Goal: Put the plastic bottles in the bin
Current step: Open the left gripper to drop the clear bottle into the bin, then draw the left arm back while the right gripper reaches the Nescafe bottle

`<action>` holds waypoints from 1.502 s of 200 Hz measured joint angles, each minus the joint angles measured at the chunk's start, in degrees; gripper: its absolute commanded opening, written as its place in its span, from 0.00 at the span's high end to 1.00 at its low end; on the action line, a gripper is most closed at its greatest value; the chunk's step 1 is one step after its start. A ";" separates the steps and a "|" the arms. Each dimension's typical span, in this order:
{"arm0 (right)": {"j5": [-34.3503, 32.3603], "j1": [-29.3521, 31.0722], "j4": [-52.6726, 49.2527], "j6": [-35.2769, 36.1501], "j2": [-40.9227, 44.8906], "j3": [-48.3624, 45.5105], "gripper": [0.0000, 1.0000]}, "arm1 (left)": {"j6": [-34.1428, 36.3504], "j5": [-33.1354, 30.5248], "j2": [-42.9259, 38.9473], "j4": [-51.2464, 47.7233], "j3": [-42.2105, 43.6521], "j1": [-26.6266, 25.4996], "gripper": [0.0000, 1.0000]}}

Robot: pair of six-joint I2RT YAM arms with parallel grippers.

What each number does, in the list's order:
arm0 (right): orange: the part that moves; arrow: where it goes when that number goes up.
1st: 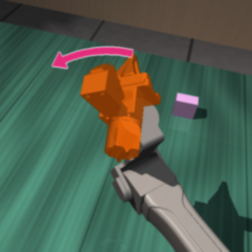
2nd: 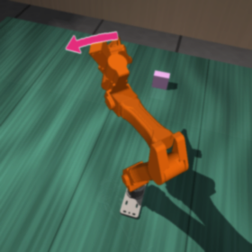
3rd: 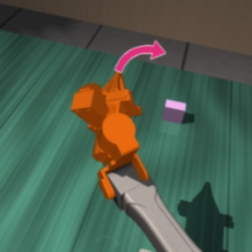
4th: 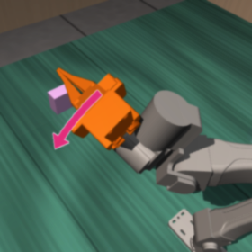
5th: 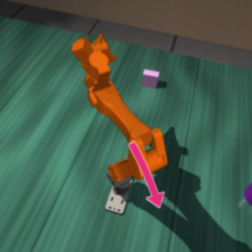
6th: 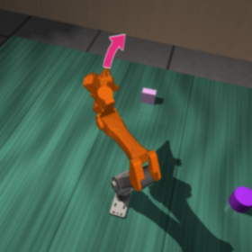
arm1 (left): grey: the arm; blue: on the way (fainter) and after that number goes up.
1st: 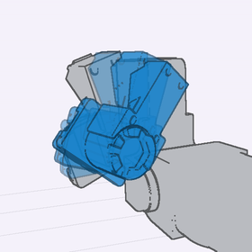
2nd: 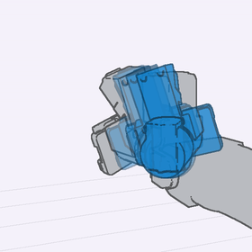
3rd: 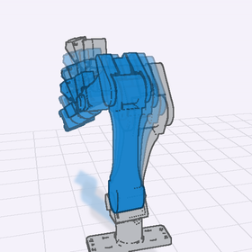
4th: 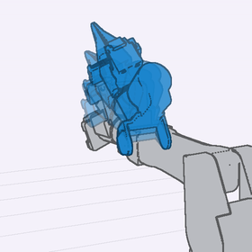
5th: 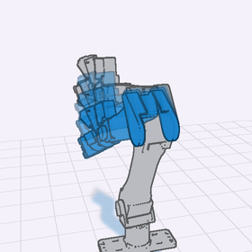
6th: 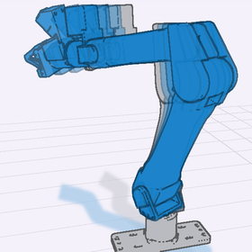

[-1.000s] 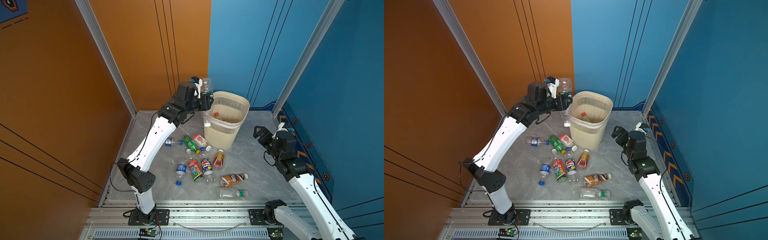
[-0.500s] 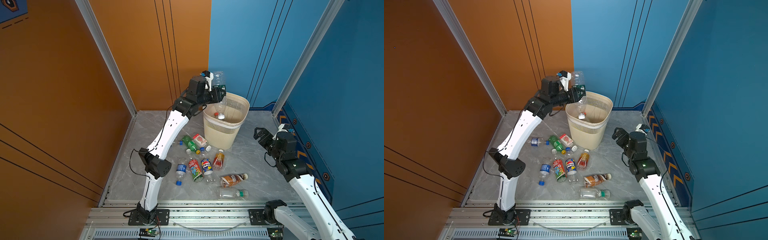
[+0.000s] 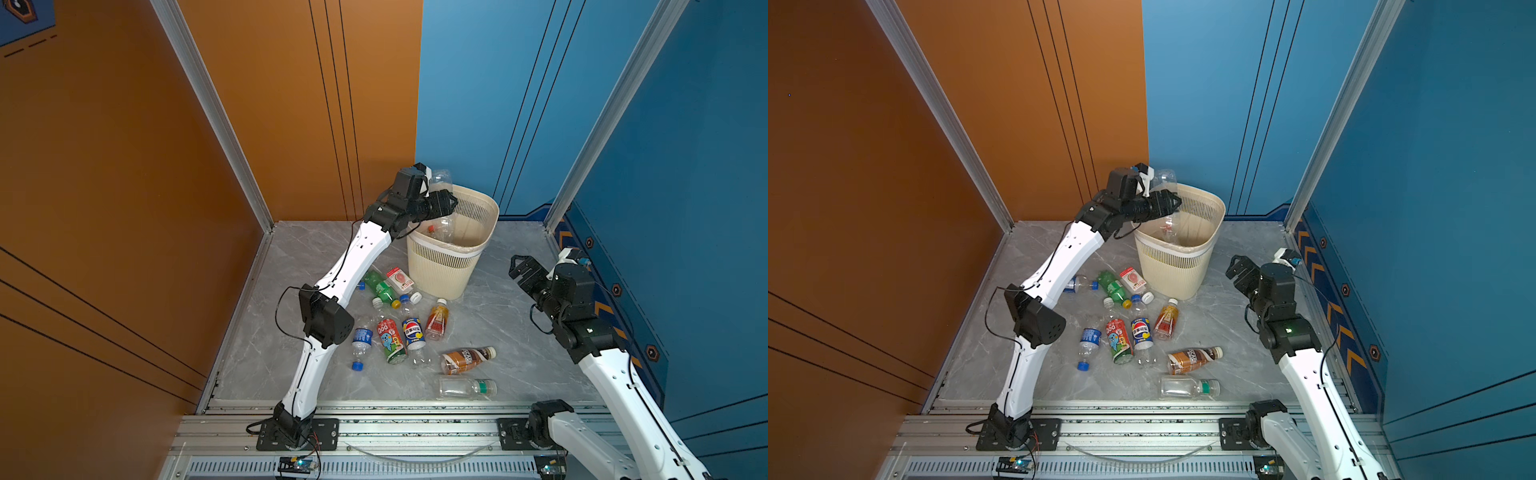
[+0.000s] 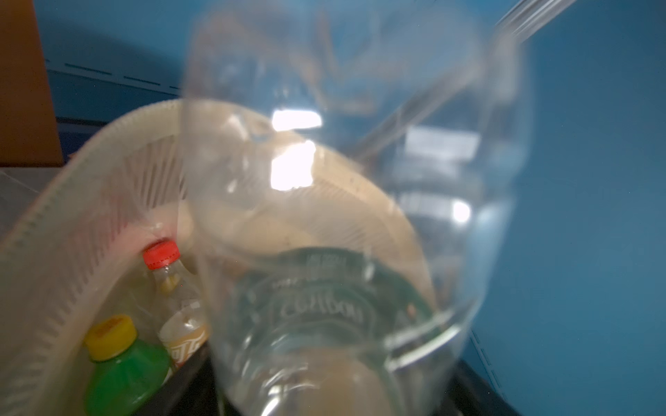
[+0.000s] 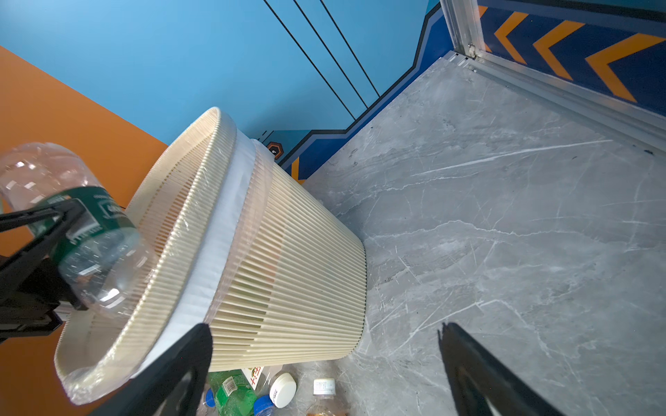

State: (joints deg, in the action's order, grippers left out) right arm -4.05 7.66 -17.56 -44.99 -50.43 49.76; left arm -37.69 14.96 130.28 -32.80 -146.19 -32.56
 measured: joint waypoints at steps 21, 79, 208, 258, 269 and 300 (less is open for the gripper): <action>0.24 -0.20 0.00 0.00 0.00 0.00 0.00 | -0.11 0.17 -0.20 0.04 -0.09 0.31 0.02; 1.33 -0.24 -0.24 -0.04 -0.02 0.00 0.01 | 1.46 0.24 -5.29 0.00 0.22 0.31 0.02; 0.76 12.22 -10.58 -2.56 -3.04 -0.11 0.00 | 11.69 -25.49 -70.25 3.76 81.88 2.03 0.02; -5.86 27.30 -16.74 -10.32 -3.50 -2.45 0.02 | 6.75 -28.57 -84.04 -0.37 98.14 7.19 0.03; -7.32 30.29 -18.47 -13.42 -2.89 -3.80 0.03 | 6.12 -28.57 -85.24 -0.35 98.79 8.22 0.02; -10.32 39.28 -23.06 -22.62 -1.16 -7.50 0.04 | 5.25 -28.46 -85.88 -0.09 100.17 9.94 0.02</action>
State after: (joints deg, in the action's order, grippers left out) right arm -14.37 46.94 -40.62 -67.61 -51.59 42.26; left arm -32.45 -13.50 44.40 -32.88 -46.02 -22.61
